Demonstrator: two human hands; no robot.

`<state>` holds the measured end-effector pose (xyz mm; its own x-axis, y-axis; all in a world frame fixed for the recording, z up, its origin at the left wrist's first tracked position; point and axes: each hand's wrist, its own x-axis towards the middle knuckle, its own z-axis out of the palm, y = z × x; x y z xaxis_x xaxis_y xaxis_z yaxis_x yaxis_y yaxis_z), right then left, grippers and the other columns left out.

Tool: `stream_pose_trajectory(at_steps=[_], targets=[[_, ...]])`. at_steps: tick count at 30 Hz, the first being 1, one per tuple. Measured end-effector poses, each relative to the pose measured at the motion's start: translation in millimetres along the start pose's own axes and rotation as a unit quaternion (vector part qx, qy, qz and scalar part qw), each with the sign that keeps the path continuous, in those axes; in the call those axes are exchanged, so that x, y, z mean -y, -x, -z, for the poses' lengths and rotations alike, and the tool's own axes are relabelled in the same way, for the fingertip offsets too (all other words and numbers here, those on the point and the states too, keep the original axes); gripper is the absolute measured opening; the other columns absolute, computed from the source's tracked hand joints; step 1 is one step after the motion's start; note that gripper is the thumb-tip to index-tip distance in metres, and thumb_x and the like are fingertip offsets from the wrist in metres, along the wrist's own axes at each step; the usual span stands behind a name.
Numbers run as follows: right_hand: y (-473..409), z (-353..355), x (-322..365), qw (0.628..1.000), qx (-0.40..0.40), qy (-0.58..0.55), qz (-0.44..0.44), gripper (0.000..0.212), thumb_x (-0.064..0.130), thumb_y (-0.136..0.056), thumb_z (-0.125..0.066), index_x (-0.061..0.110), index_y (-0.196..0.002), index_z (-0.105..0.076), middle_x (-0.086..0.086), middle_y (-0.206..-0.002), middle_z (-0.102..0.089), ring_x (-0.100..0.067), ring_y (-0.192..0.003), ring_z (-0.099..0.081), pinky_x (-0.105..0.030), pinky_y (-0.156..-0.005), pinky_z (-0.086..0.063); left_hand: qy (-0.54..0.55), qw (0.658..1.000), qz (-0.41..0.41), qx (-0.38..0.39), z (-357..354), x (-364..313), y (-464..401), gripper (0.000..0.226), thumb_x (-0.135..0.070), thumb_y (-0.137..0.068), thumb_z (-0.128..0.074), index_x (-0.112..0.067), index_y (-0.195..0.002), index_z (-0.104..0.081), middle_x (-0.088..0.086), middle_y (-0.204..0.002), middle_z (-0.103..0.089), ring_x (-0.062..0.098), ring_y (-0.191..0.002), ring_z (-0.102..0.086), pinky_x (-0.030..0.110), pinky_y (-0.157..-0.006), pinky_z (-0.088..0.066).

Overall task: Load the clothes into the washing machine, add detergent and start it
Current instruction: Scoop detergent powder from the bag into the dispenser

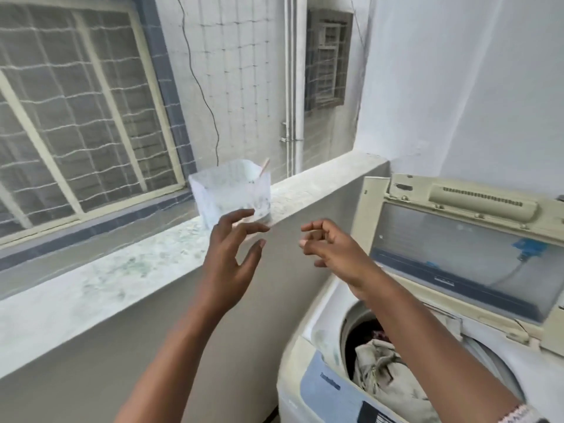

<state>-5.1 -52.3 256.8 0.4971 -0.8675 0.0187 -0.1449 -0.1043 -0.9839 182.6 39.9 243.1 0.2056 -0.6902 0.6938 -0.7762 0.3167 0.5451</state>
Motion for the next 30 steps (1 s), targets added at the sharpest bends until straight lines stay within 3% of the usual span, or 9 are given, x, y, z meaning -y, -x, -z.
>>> stream_pose_trajectory(at_steps=[4,7,12,16,18,22,26,28,30], targets=[[-34,-25,29,0.998,-0.01,0.028,0.046,0.028,0.022,-0.091,-0.067,0.023,-0.118,-0.058,-0.001,-0.103,-0.065,-0.018,-0.094,-0.062,-0.031,-0.079,-0.046,-0.014,0.994,0.016,-0.11,32,36,-23,0.02,-0.023,-0.089,-0.064,-0.019,-0.109,-0.066,0.001,-0.129,-0.05,0.018,-0.13,-0.043,0.038,-0.108,-0.038],[-65,-43,45,0.994,-0.053,0.057,0.083,0.032,0.027,-0.092,-0.065,0.026,-0.122,-0.053,0.001,-0.11,-0.061,-0.015,-0.096,-0.059,-0.028,-0.078,-0.046,-0.022,0.985,0.067,-0.156,32,64,-35,0.063,-0.045,-0.077,-0.077,-0.016,-0.127,-0.052,0.006,-0.138,-0.038,0.018,-0.137,-0.032,0.022,-0.114,-0.025],[-118,-65,57,0.986,-0.117,0.077,0.086,0.044,0.029,-0.096,-0.056,0.031,-0.137,-0.041,-0.005,-0.134,-0.049,-0.021,-0.119,-0.052,-0.03,-0.089,-0.038,0.068,0.969,0.228,-0.069,13,106,-40,0.128,-0.054,-0.057,-0.087,-0.026,-0.153,-0.007,-0.005,-0.157,-0.01,0.012,-0.147,-0.011,0.042,-0.121,-0.019],[-140,-76,59,0.982,-0.099,0.136,0.089,0.045,0.038,-0.101,-0.049,0.035,-0.144,-0.039,-0.002,-0.149,-0.039,-0.02,-0.135,-0.041,-0.032,-0.104,-0.034,0.113,0.956,0.27,0.009,13,123,-47,0.144,-0.056,-0.052,-0.09,-0.048,-0.148,0.017,-0.019,-0.161,0.01,0.008,-0.15,-0.003,0.04,-0.12,-0.019],[-146,-81,58,0.981,-0.093,0.15,0.086,0.04,0.038,-0.101,-0.048,0.027,-0.14,-0.048,0.0,-0.148,-0.042,-0.018,-0.136,-0.042,-0.031,-0.107,-0.034,0.094,0.956,0.275,0.04,11,125,-48,0.146,-0.055,-0.053,-0.09,-0.049,-0.145,0.023,-0.016,-0.163,0.004,0.011,-0.15,-0.013,0.031,-0.112,-0.026],[-145,-85,50,0.964,-0.174,0.172,0.1,0.025,0.032,-0.099,-0.052,0.019,-0.114,-0.066,0.001,-0.13,-0.059,-0.018,-0.117,-0.056,-0.026,-0.087,-0.037,0.07,0.958,0.275,0.047,9,130,-46,0.141,-0.056,-0.054,-0.088,-0.047,-0.146,0.018,-0.012,-0.161,-0.02,0.015,-0.143,-0.033,0.034,-0.105,-0.038],[-129,-76,38,0.945,-0.263,0.125,0.146,0.004,0.02,-0.086,-0.068,0.022,-0.09,-0.066,0.011,-0.093,-0.068,-0.009,-0.082,-0.062,-0.025,-0.072,-0.04,0.13,0.965,0.229,0.014,14,125,-42,0.126,-0.036,-0.046,-0.095,-0.056,-0.142,-0.016,-0.013,-0.15,-0.031,0.009,-0.139,-0.032,0.043,-0.112,-0.038],[-118,-69,32,0.937,-0.285,0.102,0.175,0.02,0.014,-0.081,-0.073,0.023,-0.092,-0.059,0.013,-0.087,-0.067,-0.009,-0.078,-0.063,-0.027,-0.069,-0.046,0.115,0.976,0.184,0.004,17,119,-40,0.114,-0.023,-0.046,-0.093,-0.073,-0.12,-0.022,-0.015,-0.136,-0.033,0.007,-0.132,-0.035,0.04,-0.108,-0.042],[-106,-64,28,0.93,-0.298,0.093,0.193,0.038,0.013,-0.079,-0.076,0.024,-0.102,-0.047,0.011,-0.087,-0.066,-0.01,-0.078,-0.065,-0.025,-0.068,-0.047,0.111,0.982,0.155,0.002,18,118,-38,0.112,-0.014,-0.049,-0.09,-0.068,-0.121,-0.023,-0.016,-0.132,-0.031,0.007,-0.132,-0.034,0.04,-0.107,-0.043]])
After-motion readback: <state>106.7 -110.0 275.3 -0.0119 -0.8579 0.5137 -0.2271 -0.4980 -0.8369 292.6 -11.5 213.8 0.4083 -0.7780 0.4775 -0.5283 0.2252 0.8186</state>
